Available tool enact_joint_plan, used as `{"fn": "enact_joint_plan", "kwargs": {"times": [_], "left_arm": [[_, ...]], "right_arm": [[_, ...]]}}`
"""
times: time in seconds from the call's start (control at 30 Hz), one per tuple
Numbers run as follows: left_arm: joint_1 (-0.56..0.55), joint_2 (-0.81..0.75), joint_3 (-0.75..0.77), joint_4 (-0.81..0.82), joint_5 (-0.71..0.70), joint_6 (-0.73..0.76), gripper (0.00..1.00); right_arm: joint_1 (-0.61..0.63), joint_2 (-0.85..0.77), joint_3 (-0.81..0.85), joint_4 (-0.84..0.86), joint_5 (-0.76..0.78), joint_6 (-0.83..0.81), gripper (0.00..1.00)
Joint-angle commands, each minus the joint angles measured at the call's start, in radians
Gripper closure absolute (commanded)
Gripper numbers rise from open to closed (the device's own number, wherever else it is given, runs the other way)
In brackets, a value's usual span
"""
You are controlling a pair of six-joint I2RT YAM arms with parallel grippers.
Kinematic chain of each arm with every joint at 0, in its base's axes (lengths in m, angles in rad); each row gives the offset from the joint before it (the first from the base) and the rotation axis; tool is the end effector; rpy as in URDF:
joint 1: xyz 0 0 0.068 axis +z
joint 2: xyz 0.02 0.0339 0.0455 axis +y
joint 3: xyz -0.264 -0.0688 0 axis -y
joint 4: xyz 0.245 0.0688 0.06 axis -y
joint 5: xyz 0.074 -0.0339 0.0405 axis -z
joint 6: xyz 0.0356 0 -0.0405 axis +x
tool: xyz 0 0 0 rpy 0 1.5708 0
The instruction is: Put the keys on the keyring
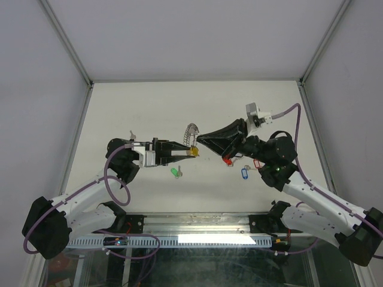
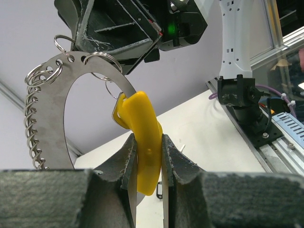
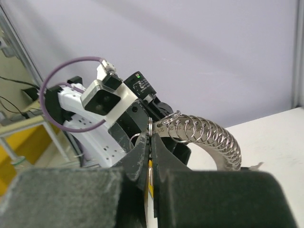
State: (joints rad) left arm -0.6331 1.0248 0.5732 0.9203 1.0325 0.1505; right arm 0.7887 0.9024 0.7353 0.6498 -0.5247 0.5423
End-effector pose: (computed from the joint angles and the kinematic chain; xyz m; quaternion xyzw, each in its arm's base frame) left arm 0.1527 -0.1500 0.3279 0.5626 0.2603 -0.4280 0.6577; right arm 0.1289 0.1550 0.3878 -0.2817 0.4688 0.6158 0.5671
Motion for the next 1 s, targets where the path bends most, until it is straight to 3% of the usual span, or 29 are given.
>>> {"fn": "enact_joint_plan", "kwargs": {"times": [0.0,0.3,0.4,0.6,0.97], "left_arm": [[0.008,-0.002,0.044,0.021,0.022,-0.031,1.0],[0.007,-0.001,0.036,0.035,0.013,-0.088,1.0],[0.007,-0.006,0.026,0.059,0.004,-0.112,0.91],[0.007,-0.023,0.004,0.074,-0.008,-0.131,0.8],[0.007,-0.088,-0.032,0.047,-0.062,-0.111,0.7]], "right_arm": [[0.013,-0.041,-0.007,0.133,0.011,-0.234,1.0],[0.013,-0.039,0.009,0.14,-0.068,-0.477,1.0],[0.013,-0.023,0.021,0.151,-0.104,-0.541,1.0],[0.013,0.013,0.046,0.179,-0.087,-0.543,1.0],[0.014,-0.016,0.07,0.075,0.036,-0.52,1.0]]}}
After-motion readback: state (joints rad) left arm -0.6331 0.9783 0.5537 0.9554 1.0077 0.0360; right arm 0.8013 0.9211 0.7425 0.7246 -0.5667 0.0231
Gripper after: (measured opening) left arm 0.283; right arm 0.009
